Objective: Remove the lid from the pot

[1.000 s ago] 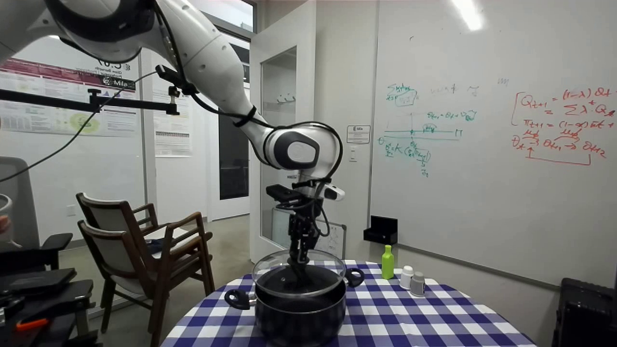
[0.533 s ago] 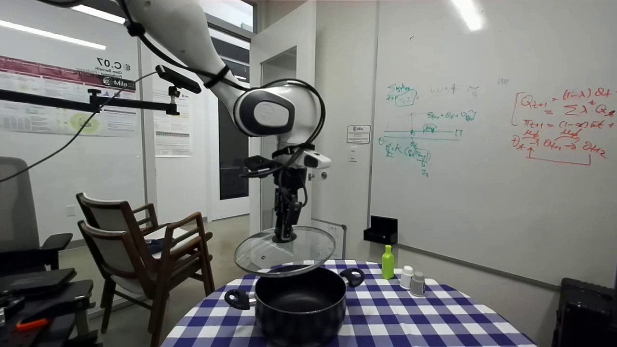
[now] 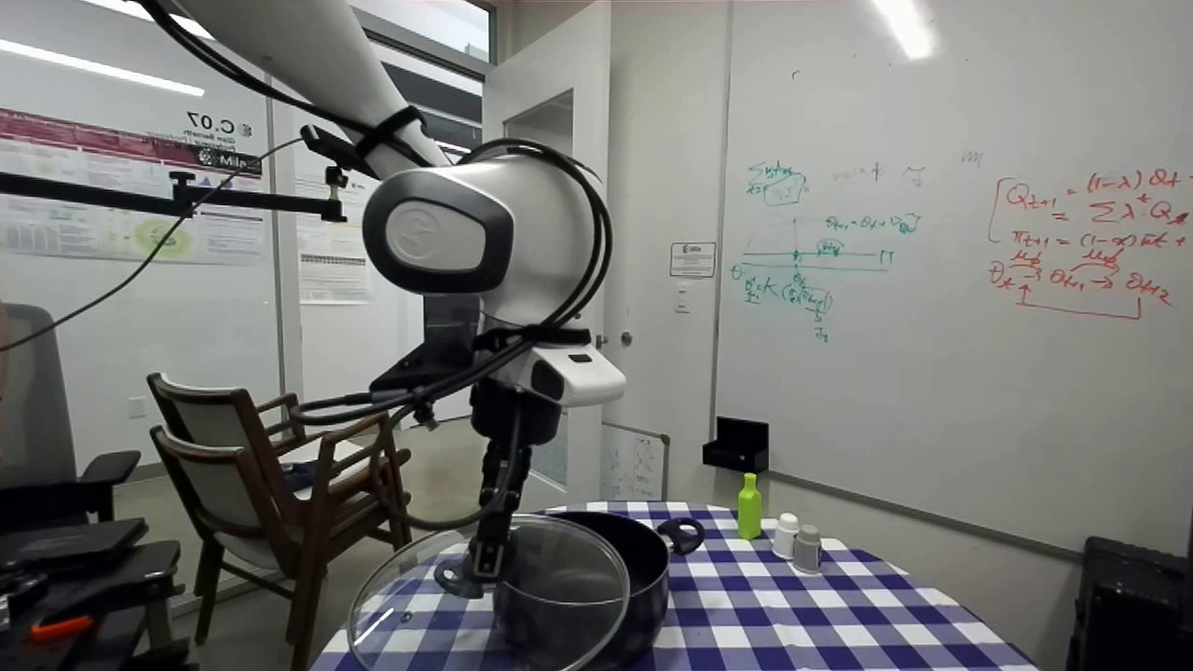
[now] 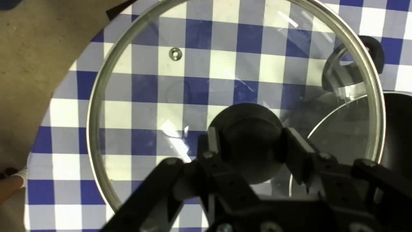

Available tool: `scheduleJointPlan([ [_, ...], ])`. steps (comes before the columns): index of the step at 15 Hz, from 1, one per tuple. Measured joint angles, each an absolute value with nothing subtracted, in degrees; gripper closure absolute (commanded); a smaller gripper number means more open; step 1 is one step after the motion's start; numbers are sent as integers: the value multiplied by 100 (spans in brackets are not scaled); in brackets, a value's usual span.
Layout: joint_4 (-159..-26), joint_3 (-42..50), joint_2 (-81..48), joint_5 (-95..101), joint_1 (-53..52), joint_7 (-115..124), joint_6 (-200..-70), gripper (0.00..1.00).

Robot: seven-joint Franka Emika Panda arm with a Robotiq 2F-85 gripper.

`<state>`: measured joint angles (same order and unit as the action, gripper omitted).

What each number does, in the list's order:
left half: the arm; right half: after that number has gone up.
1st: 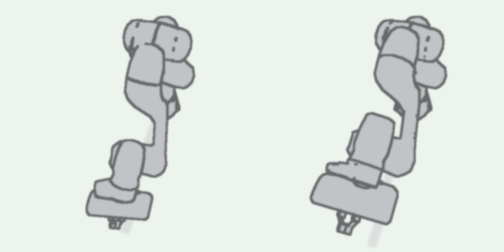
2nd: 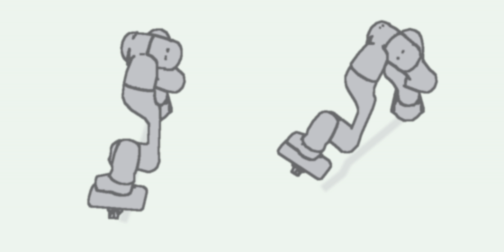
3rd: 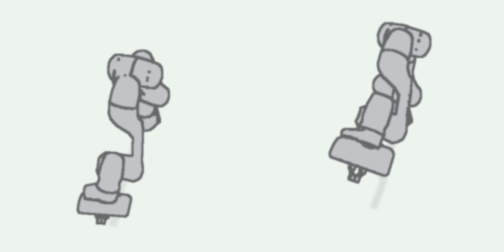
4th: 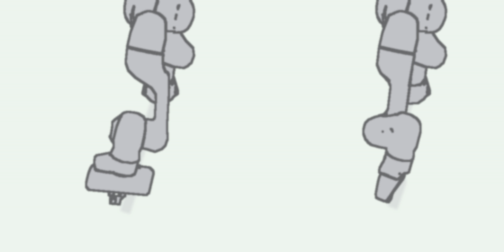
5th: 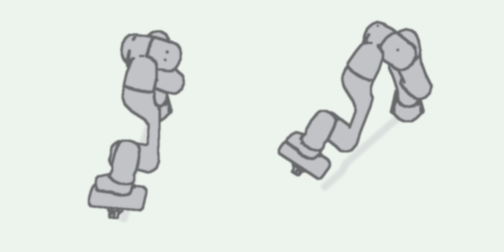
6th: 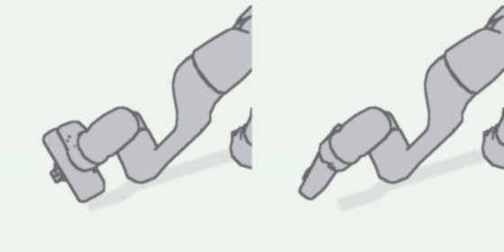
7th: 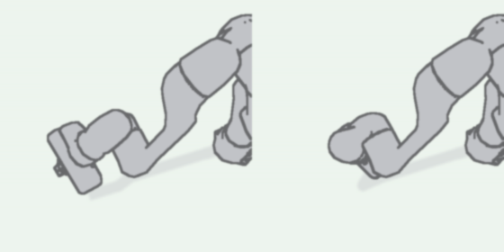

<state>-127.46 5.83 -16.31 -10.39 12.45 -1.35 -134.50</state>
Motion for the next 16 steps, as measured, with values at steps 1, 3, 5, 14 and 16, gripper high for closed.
scheduleJointPlan([
  [1,-12750,642,-1631,-1067,1325,-148,-13451,75],
  [3,-12716,733,-1637,-1072,1414,-149,-13450,75],
  [5,-12640,758,-1684,-1123,1461,-148,-13449,75],
  [14,-11742,811,-2742,-1231,1642,-101,-13374,75],
  [16,-11489,824,-3061,-1231,1703,-99,-13367,75],
])
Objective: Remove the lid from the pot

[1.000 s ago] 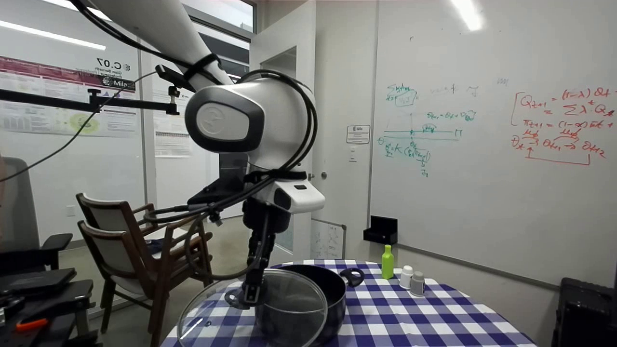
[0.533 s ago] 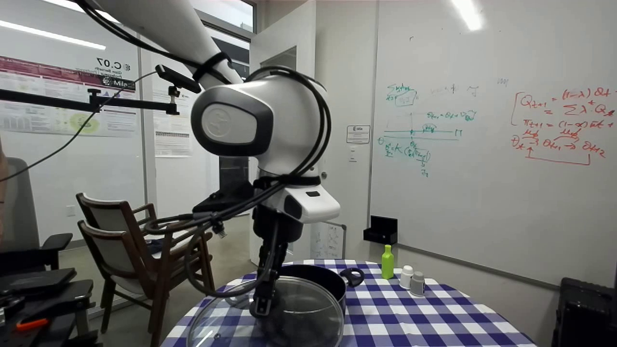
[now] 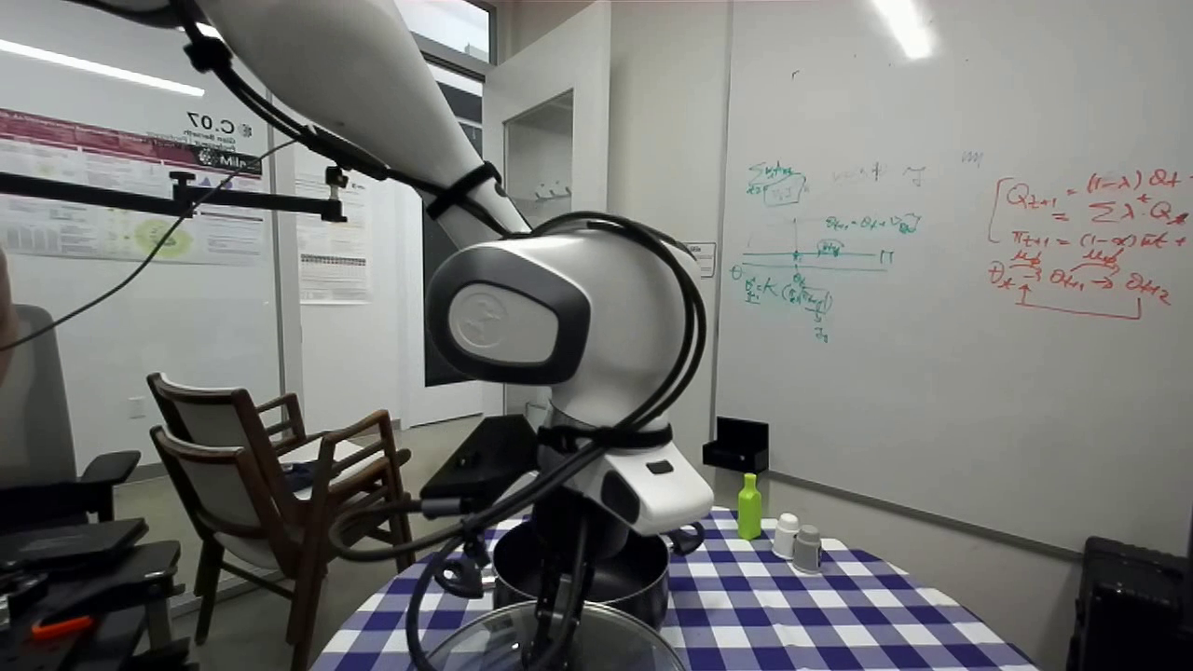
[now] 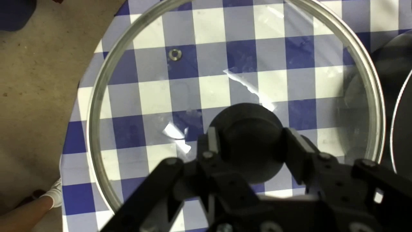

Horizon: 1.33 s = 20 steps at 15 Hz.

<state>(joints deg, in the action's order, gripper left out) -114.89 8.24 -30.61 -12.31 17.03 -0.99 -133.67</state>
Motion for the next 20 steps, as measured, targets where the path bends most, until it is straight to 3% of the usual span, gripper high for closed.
scheduleJointPlan([
  [13,-9954,642,-4945,-1364,2011,-99,-13372,75],
  [14,-9921,612,-5008,-1415,2063,-100,-13371,60],
  [15,-9896,582,-5058,-1447,2113,-103,-13371,25],
  [16,-9880,555,-5095,-1470,2152,-103,-13371,23],
  [20,-9876,472,-5093,-1564,2200,-102,-13368,0],
])
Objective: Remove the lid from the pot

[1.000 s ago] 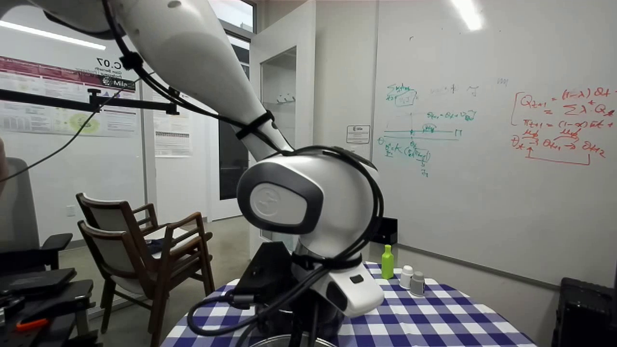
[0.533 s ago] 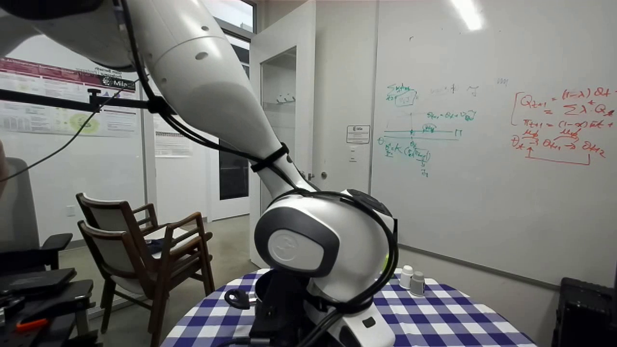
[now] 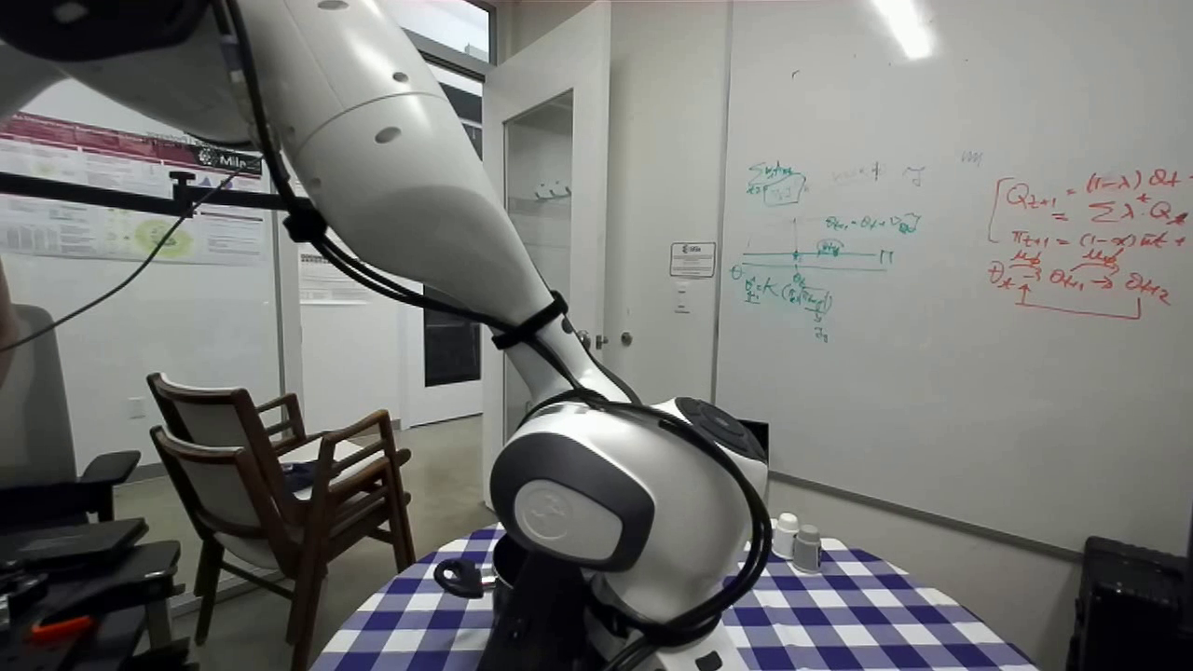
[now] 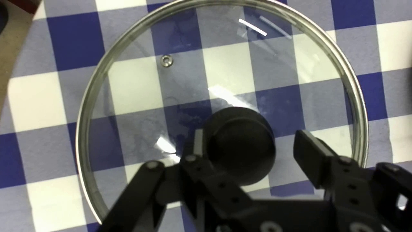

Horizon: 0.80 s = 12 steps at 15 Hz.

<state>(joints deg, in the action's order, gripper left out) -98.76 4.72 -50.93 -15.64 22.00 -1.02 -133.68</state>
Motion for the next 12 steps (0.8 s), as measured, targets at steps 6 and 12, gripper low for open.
scheduleJointPlan([
  [6,-10529,190,-4628,-1698,2096,-91,-13527,0],
  [12,-12289,675,-2958,-1637,1293,972,-14106,0],
])
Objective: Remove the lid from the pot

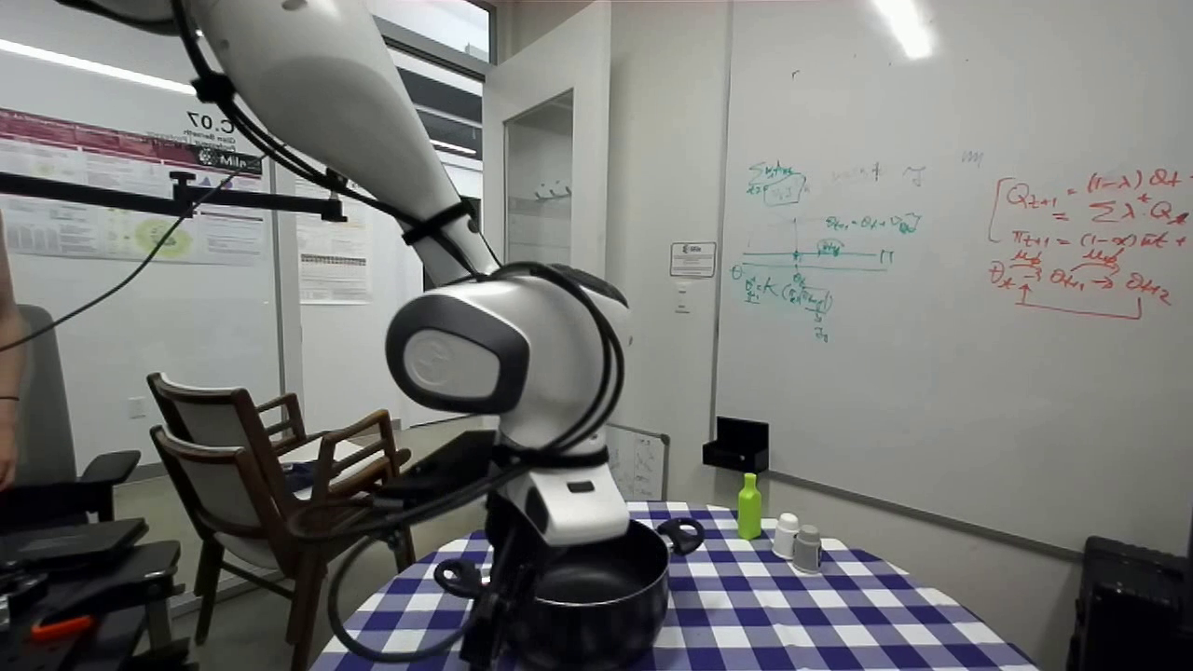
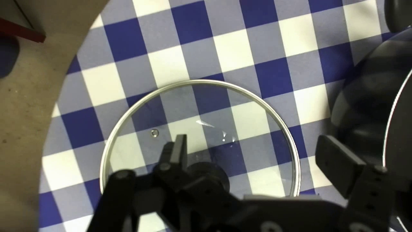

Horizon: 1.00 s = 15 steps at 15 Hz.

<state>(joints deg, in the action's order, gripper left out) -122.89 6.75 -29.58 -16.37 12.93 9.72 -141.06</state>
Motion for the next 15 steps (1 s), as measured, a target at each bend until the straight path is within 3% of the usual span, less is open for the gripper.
scheduleJointPlan([
  [8,-14057,805,-401,-170,465,1358,-14146,0],
  [15,-14153,-433,1278,1139,-237,1862,-12786,0],
])
